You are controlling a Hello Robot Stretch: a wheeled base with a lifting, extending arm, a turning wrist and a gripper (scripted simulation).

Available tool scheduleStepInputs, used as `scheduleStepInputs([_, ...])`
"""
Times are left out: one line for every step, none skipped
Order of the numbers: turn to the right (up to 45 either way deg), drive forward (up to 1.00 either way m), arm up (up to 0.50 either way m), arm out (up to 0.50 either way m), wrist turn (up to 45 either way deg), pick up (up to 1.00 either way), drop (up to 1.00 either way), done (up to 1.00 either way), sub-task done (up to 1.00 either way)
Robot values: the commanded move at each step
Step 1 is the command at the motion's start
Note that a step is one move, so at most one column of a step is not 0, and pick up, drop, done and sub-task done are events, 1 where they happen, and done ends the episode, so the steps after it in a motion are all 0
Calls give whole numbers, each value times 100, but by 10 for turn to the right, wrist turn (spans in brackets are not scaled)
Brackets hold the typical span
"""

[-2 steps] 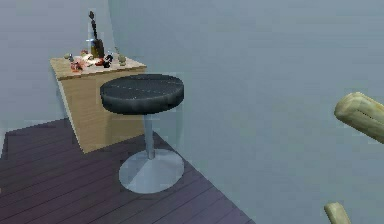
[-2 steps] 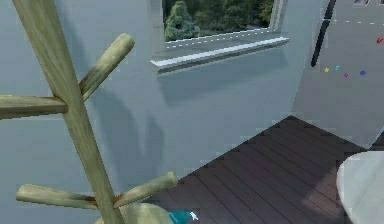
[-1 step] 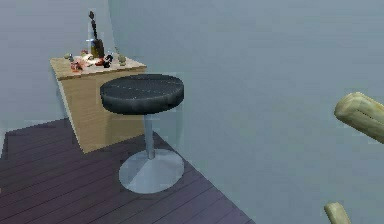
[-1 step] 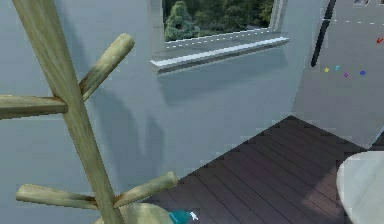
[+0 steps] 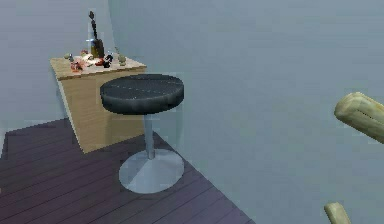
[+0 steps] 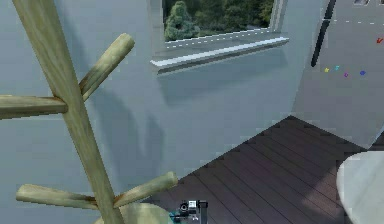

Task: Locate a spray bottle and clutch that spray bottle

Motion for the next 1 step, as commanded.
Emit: scheduleStepInputs([0,0,0,0,450,0,0,0,0])
